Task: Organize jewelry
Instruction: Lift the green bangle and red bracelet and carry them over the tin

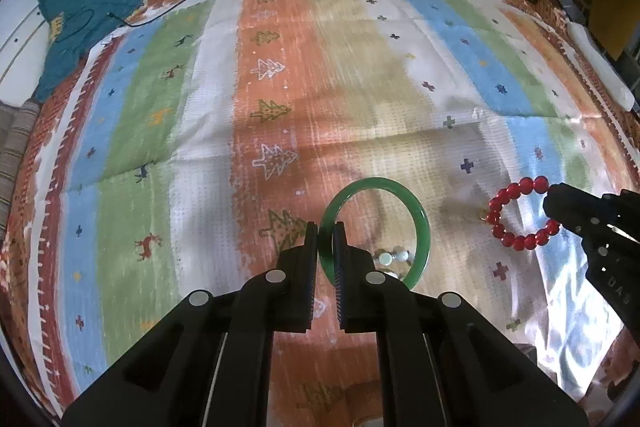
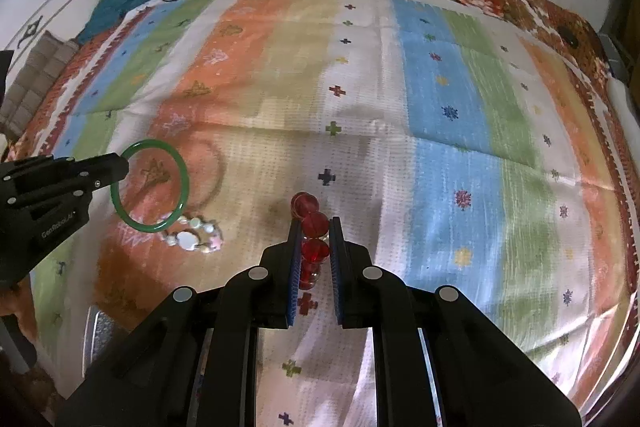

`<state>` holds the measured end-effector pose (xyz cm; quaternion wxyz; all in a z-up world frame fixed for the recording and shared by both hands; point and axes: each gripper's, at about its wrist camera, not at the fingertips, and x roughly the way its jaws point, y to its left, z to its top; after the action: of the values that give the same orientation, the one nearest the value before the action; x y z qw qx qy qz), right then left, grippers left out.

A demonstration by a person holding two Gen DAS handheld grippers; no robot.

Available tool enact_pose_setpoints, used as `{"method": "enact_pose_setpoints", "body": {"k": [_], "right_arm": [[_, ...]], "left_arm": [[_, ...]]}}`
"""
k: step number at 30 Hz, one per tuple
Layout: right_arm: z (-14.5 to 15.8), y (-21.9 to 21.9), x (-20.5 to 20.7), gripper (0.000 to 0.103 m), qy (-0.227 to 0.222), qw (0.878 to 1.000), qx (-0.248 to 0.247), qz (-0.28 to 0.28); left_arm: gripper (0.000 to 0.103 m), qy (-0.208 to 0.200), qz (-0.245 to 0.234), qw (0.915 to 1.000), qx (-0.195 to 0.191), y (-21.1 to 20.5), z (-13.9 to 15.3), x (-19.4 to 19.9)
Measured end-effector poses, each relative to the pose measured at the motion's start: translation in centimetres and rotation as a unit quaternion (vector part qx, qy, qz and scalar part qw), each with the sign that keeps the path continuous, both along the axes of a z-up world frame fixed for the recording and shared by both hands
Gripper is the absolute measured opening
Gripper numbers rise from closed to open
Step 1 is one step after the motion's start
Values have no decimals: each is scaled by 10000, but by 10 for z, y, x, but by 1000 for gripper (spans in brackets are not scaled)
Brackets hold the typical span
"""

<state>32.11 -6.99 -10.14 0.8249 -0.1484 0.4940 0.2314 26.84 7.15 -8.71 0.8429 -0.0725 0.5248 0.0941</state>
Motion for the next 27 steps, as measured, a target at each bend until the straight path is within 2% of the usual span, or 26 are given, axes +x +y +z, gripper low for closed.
{"method": "enact_pose_setpoints", "body": {"k": [27], "right_arm": [[33, 0, -53, 14, -331, 9988, 278, 217]], "left_arm": [[7, -695, -201, 9974, 65, -36, 59, -64]]}}
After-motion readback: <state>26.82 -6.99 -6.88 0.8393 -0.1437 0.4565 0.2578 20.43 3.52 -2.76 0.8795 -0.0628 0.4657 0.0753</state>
